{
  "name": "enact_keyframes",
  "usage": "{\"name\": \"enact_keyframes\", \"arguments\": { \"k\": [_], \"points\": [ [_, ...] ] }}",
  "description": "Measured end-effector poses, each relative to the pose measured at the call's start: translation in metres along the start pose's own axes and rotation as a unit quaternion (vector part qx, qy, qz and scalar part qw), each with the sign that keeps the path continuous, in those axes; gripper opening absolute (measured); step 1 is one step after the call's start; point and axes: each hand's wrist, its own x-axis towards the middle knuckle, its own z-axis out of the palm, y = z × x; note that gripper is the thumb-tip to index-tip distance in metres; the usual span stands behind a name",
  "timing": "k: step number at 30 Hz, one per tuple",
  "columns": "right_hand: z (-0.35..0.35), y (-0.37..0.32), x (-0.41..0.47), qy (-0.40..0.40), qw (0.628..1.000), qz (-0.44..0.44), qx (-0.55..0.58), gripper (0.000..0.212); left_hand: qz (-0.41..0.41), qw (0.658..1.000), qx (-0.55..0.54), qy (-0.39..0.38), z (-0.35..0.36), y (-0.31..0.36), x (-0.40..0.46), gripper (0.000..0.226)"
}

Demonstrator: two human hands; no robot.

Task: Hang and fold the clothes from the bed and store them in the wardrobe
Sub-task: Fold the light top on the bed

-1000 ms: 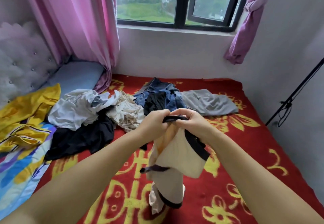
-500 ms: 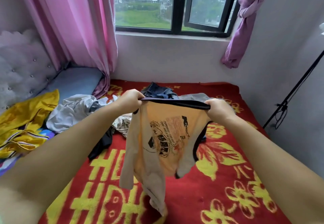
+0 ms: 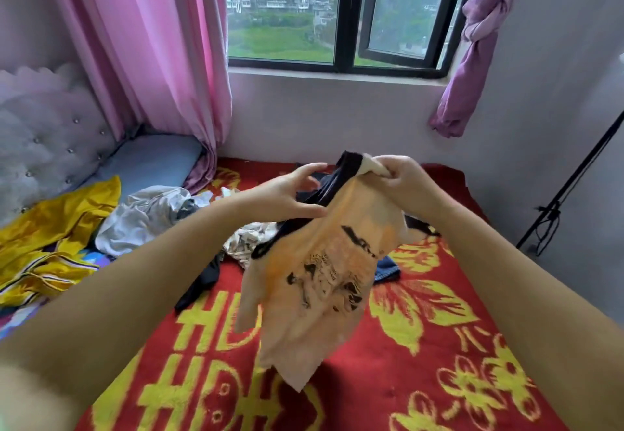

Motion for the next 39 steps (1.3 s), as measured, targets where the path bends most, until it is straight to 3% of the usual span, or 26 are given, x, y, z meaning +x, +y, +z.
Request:
{"name": "enact_keyframes", "arguments": {
  "k": [2, 6, 9, 13, 16, 20, 23, 27, 31, 33, 35, 39],
  "points": [
    [0.018, -0.01, -0.002, -0.053, 0.997, -0.024, -0.053, 0.018, 0.04, 0.998, -0.055, 0.017, 0.014, 0.017, 0.011, 0.075],
    [0.029, -0.004, -0.004, -0.056, 0.998, 0.009, -0.007, 0.015, 0.061, 0.997, 0.017, 0.04, 0.021, 0.028, 0.022, 0.02],
    [0.028, 0.014, -0.016, -0.132, 0.986, 0.08, 0.055, 0.01, 0.053, 0.993, 0.014, 0.108, 0.019, 0.023, 0.023, 0.025],
    [0.049, 0.054, -0.048, -0.312, 0.928, 0.145, -0.139, 0.011, 0.032, 0.964, -0.144, 0.222, 0.003, 0.025, 0.024, 0.012],
    [0.055, 0.074, -0.064, -0.305, 0.925, 0.196, -0.117, 0.02, 0.021, 0.934, -0.264, 0.242, -0.016, 0.025, 0.02, 0.008],
    [0.071, 0.054, -0.062, -0.327, 0.923, 0.205, 0.005, 0.05, 0.016, 0.95, -0.227, 0.214, -0.019, 0.031, 0.013, 0.01],
    [0.097, 0.034, -0.062, -0.364, 0.913, 0.177, 0.056, 0.051, 0.021, 0.952, -0.227, 0.204, -0.01, 0.041, 0.011, 0.012],
    [0.127, 0.024, -0.058, -0.28, 0.938, 0.152, 0.137, 0.059, 0.025, 0.952, -0.239, 0.188, -0.012, 0.056, 0.007, 0.02],
    [0.132, 0.017, -0.043, -0.138, 0.95, 0.184, 0.213, 0.009, 0.025, 0.942, -0.276, 0.19, -0.024, 0.059, 0.002, 0.021],
    [0.126, 0.017, -0.034, -0.077, 0.956, 0.178, 0.221, 0.009, 0.025, 0.942, -0.276, 0.189, -0.027, 0.058, 0.001, 0.019],
    [0.122, 0.017, -0.03, -0.059, 0.96, 0.168, 0.216, 0.014, 0.019, 0.947, -0.269, 0.175, -0.024, 0.055, 0.002, 0.019],
    [0.12, 0.03, -0.03, -0.08, 0.979, 0.155, 0.102, 0.019, 0.007, 0.938, -0.298, 0.178, -0.019, 0.051, 0.009, 0.014]
  ]
}}
